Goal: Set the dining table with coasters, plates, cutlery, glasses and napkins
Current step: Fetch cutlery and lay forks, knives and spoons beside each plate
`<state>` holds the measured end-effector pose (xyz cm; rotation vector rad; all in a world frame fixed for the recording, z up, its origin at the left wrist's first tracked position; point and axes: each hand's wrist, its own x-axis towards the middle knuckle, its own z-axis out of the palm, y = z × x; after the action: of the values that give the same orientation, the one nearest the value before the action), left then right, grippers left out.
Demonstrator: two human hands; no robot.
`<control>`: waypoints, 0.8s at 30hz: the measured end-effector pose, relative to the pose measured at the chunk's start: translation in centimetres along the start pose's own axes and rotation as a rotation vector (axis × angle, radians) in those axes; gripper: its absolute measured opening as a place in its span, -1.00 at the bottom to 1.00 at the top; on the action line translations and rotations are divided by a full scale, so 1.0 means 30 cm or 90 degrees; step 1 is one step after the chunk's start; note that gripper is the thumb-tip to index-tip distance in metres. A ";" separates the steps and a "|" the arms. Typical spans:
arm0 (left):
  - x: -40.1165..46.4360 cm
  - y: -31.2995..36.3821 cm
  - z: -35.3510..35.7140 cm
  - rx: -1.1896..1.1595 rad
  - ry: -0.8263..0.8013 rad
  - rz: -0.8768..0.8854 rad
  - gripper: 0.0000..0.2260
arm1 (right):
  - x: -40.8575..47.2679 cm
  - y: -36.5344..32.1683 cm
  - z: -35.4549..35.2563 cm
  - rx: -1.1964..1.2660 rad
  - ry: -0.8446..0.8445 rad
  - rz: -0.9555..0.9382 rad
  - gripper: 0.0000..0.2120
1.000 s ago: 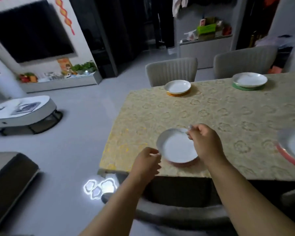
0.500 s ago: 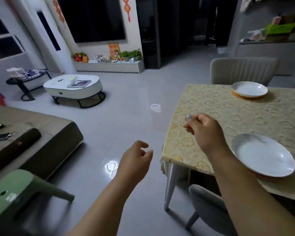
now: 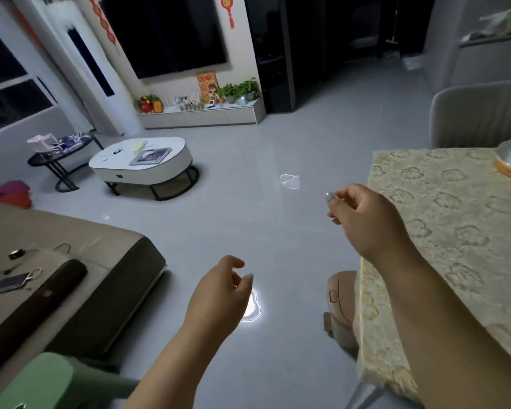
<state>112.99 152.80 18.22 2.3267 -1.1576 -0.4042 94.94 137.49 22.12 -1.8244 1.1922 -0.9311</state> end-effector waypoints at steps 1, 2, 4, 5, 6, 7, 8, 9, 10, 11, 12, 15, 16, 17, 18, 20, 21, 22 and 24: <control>0.061 0.001 -0.008 0.004 -0.001 0.004 -0.77 | 0.048 0.001 0.024 0.000 -0.006 0.006 -0.79; 0.120 0.003 -0.015 0.005 -0.003 0.008 -0.77 | 0.092 0.006 0.047 -0.002 -0.010 0.012 -0.79; 0.236 0.013 -0.023 0.002 -0.013 0.016 -0.77 | 0.173 0.024 0.084 -0.002 -0.008 0.026 -0.80; 0.297 0.020 -0.024 0.004 -0.021 0.025 -0.78 | 0.215 0.033 0.099 0.001 -0.001 0.036 -0.81; 0.361 0.029 -0.025 0.007 -0.030 0.038 -0.78 | 0.256 0.041 0.115 0.003 0.008 0.049 -0.81; 0.426 0.037 -0.025 0.007 -0.037 0.052 -0.78 | 0.298 0.047 0.132 0.002 0.018 0.063 -0.81; 0.494 0.045 -0.024 0.005 -0.044 0.065 -0.79 | 0.342 0.053 0.148 -0.001 0.030 0.075 -0.81; 0.563 0.053 -0.022 -0.001 -0.050 0.078 -0.79 | 0.390 0.057 0.165 -0.005 0.044 0.085 -0.81; 0.631 0.059 -0.019 -0.007 -0.057 0.092 -0.80 | 0.439 0.059 0.183 -0.010 0.060 0.091 -0.81; 0.700 0.065 -0.018 -0.015 -0.066 0.105 -0.81 | 0.490 0.057 0.202 -0.016 0.077 0.096 -0.81; 0.771 0.067 -0.018 -0.026 -0.074 0.121 -0.82 | 0.543 0.051 0.223 -0.020 0.093 0.099 -0.80; 0.998 0.076 -0.037 -0.041 -0.097 0.177 -0.83 | 0.705 0.023 0.296 -0.034 0.143 0.114 -0.80; 1.082 0.082 -0.047 -0.040 -0.103 0.193 -0.83 | 0.761 0.006 0.321 -0.038 0.157 0.118 -0.80; 1.164 0.089 -0.056 -0.039 -0.106 0.207 -0.82 | 0.815 -0.011 0.345 -0.041 0.168 0.120 -0.81; 1.240 0.101 -0.060 -0.039 -0.110 0.220 -0.82 | 0.863 -0.023 0.363 -0.043 0.178 0.123 -0.81; 1.381 0.138 -0.055 -0.034 -0.123 0.250 -0.81 | 0.951 -0.028 0.385 -0.053 0.196 0.133 -0.82; 1.446 0.160 -0.045 -0.032 -0.131 0.265 -0.81 | 0.991 -0.023 0.389 -0.058 0.206 0.143 -0.82; 1.506 0.186 -0.033 -0.034 -0.138 0.278 -0.81 | 1.029 -0.013 0.389 -0.067 0.215 0.158 -0.82; 1.618 0.243 0.000 -0.050 -0.157 0.296 -0.82 | 1.115 0.015 0.378 -0.080 0.237 0.185 -0.82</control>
<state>137.02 110.04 20.40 1.8964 -1.7132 -0.5583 114.67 108.20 22.23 -1.5524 1.7276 -1.0734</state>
